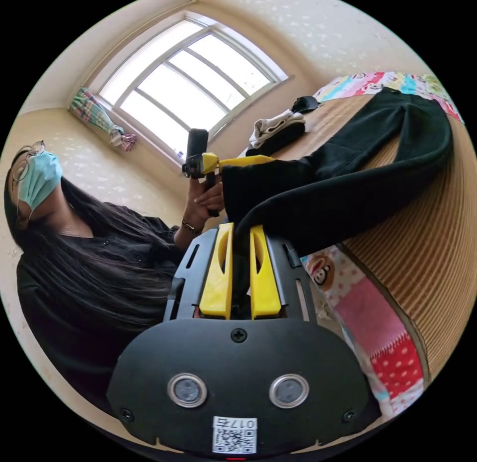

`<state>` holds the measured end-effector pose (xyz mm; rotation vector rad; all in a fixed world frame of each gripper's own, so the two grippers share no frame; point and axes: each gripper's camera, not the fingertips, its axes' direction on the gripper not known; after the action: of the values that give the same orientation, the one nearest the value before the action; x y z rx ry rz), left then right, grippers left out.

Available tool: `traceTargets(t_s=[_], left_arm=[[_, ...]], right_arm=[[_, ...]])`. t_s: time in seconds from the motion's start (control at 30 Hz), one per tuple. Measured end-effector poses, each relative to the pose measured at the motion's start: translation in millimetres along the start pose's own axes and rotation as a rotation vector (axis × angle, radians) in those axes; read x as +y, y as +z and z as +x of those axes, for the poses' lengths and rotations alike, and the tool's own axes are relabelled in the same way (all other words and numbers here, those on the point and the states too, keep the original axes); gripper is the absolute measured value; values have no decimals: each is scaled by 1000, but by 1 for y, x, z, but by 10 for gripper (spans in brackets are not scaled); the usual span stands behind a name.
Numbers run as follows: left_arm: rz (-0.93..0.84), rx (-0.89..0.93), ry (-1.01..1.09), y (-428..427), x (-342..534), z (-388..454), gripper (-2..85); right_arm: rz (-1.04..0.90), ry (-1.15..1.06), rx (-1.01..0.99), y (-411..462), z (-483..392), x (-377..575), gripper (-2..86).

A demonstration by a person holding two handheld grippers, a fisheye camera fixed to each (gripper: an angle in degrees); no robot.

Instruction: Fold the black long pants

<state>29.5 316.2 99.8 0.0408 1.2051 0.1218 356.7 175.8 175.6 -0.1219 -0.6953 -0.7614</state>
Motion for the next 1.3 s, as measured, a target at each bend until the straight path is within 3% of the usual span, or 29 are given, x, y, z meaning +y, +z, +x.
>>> traceTargets(t_s=[0.13,0.27,0.4,0.5,0.57,0.67,0.8,0.93,1.07,1.2,1.3], left_arm=[[40,100,1,-18,8,-4,204],[113,-72,-63,-43,37,1,196],[13,-178,-59,-26,41,1,209],[204,-253,-107,-52,64,-3,170],[252,-191,-112,-60,64,-4,161],[162,-110,-62,-45,40,1,175],[39,-243,-6,-13,27,8,203],[-147,-12,-7,39,31,-13,155],[-110,-58,-14,40,51,-29,52],[-101,52,-33,21,53,-56,46],[-75,118,-42,4,53,-72,45]], right_arm=[[-90,26,21,15,3,-8,50],[-120,39,11,3,8,5,51],[-17,50,-135,-24,27,16,51],[90,44,-266,-43,36,22,53],[105,36,-267,-47,32,23,54],[74,45,-200,-44,24,21,57],[65,54,-187,-37,20,9,57],[7,73,-149,-20,19,-11,58],[-182,144,-157,1,36,-34,66],[-419,252,-334,-15,82,-57,34],[-376,285,-229,-68,123,-103,19]])
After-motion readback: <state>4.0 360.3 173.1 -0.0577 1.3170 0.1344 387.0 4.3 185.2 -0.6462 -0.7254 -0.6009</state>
